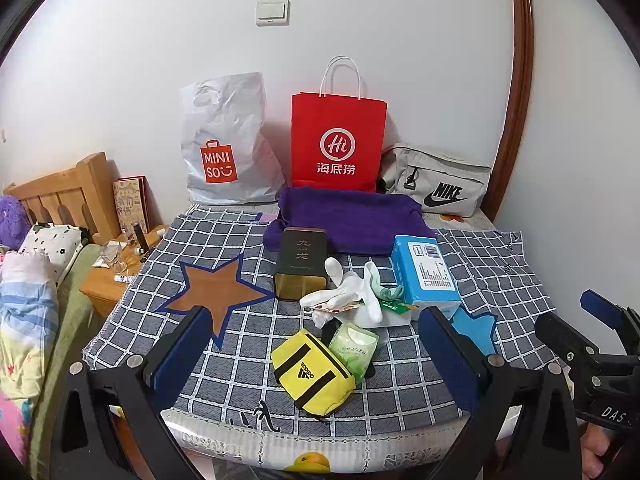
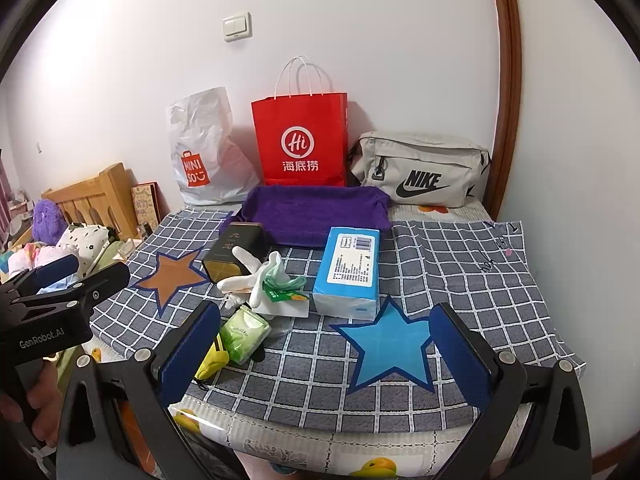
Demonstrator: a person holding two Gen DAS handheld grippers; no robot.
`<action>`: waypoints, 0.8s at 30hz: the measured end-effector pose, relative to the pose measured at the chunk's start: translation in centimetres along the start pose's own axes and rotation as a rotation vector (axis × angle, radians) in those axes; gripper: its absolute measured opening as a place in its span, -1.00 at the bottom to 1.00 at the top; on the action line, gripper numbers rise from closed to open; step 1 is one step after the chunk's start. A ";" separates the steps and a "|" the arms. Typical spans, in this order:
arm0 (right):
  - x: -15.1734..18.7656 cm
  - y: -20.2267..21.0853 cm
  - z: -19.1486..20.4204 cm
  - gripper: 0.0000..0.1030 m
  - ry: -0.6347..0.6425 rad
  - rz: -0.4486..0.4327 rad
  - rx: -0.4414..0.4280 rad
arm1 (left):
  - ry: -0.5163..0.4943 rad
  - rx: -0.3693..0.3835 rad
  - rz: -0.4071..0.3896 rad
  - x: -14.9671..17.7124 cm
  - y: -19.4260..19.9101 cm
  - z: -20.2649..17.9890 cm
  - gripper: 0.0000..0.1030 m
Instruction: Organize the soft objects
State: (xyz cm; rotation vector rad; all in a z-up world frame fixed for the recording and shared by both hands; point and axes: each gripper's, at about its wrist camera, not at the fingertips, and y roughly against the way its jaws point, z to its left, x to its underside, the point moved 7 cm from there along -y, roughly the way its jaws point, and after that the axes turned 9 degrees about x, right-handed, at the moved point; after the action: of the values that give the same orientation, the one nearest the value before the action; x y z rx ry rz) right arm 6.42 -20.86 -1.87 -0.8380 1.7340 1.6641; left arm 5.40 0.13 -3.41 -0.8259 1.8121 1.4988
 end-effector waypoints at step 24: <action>-0.3 0.6 0.4 0.99 0.009 -0.013 -0.006 | -0.002 0.000 -0.001 0.1 0.0 0.1 1.00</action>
State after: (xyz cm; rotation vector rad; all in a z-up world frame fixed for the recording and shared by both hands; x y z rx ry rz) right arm 6.12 -20.44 -1.29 -0.8589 1.7263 1.6599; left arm 5.34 0.24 -3.45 -0.8244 1.8103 1.4985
